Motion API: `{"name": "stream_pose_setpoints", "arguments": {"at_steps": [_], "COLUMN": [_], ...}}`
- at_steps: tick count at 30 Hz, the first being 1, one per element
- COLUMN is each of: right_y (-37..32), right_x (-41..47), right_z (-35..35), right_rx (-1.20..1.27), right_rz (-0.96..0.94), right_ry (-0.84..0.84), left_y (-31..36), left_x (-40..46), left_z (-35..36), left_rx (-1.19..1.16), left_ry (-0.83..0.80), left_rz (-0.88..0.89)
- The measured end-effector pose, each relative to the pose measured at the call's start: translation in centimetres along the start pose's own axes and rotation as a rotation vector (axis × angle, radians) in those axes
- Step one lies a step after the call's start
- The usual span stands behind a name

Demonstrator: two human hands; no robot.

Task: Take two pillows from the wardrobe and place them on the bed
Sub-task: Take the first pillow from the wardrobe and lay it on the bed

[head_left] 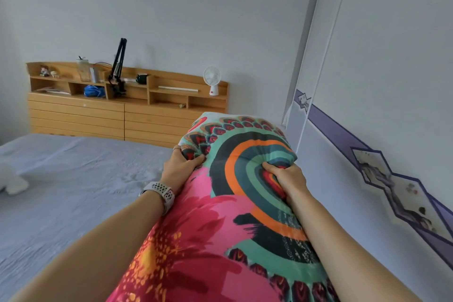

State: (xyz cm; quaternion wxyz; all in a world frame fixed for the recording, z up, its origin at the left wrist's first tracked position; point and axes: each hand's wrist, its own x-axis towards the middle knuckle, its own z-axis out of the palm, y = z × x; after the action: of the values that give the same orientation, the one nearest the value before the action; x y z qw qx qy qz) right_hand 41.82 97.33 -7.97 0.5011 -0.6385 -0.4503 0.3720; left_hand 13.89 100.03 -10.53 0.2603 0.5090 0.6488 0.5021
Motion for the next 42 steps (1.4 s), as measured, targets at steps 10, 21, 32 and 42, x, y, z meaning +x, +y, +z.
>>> {"name": "stream_pose_setpoints", "arguments": {"at_steps": [10,21,32,42], "right_y": [-1.1,-1.9,-5.7,-8.1], "right_x": [18.3,34.1,46.9,58.3], "right_z": [3.3,16.1,29.4,45.5], "right_rx": [-0.057,-0.042,-0.049,-0.072], "right_rz": [-0.065,-0.035,-0.074,-0.187], "right_ry": [-0.144,-0.301,-0.441,-0.695], "left_y": [0.4,-3.6,-6.1,-11.0], "left_x": [11.5,26.8,41.4,52.9], "left_z": [7.8,9.0,6.8,4.3], "left_rx": [-0.061,-0.042,0.010,0.026], "left_ry": [0.104,0.204,0.340,0.602], "left_rz": [-0.077,-0.176,-0.221,-0.350]}}
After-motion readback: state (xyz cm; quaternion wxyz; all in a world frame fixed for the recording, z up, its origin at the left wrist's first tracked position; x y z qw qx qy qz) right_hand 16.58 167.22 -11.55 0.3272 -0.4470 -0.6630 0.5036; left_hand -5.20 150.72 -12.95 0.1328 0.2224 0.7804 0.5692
